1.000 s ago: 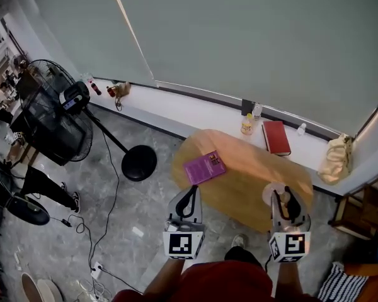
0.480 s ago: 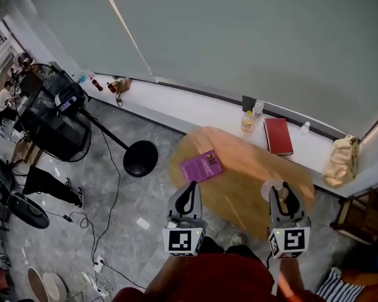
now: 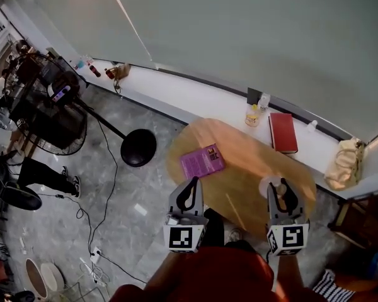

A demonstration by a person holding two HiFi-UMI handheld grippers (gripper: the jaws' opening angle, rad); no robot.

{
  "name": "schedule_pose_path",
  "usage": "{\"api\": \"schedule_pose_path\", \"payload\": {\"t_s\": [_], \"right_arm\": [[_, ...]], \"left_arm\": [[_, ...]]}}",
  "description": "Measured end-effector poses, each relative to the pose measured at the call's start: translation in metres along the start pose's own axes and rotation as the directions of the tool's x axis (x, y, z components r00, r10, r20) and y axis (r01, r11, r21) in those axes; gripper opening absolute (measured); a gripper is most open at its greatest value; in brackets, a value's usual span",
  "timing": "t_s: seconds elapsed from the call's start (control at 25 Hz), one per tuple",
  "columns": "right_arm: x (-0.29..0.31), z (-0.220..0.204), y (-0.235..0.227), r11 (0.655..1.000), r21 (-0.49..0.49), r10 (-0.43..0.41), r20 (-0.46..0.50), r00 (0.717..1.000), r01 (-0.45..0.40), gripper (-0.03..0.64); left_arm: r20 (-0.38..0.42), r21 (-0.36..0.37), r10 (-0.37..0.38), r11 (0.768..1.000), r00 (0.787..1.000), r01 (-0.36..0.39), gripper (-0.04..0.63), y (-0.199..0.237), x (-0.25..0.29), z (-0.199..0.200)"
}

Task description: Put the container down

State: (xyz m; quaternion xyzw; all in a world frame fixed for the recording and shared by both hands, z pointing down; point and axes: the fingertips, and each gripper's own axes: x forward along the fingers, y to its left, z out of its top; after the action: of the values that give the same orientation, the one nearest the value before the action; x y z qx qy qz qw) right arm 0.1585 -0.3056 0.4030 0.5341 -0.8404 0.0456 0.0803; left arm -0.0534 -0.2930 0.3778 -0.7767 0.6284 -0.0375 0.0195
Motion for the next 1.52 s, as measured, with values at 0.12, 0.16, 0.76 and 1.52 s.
{"api": "schedule_pose_path", "payload": {"t_s": [0.12, 0.16, 0.76, 1.52], "right_arm": [[0.020, -0.005, 0.004, 1.000, -0.015, 0.022, -0.018, 1.000, -0.022, 0.133], [0.028, -0.006, 0.004, 0.999, -0.019, 0.027, -0.024, 0.999, -0.027, 0.132], [0.126, -0.086, 0.038, 0.992, -0.032, 0.114, -0.233, 0.966, -0.125, 0.133], [0.209, -0.271, 0.083, 0.979, 0.000, 0.169, -0.556, 0.814, -0.203, 0.132]], "left_arm": [[-0.005, -0.008, 0.004, 1.000, 1.000, -0.005, 0.009, 0.011, 0.013, -0.007], [-0.007, -0.007, 0.003, 1.000, 1.000, -0.003, 0.009, 0.014, 0.017, -0.009], [-0.137, -0.045, 0.033, 0.998, 0.990, -0.039, 0.009, 0.063, 0.063, -0.076], [-0.297, -0.148, -0.015, 0.989, 0.955, -0.030, 0.009, 0.104, 0.095, -0.187]]}}
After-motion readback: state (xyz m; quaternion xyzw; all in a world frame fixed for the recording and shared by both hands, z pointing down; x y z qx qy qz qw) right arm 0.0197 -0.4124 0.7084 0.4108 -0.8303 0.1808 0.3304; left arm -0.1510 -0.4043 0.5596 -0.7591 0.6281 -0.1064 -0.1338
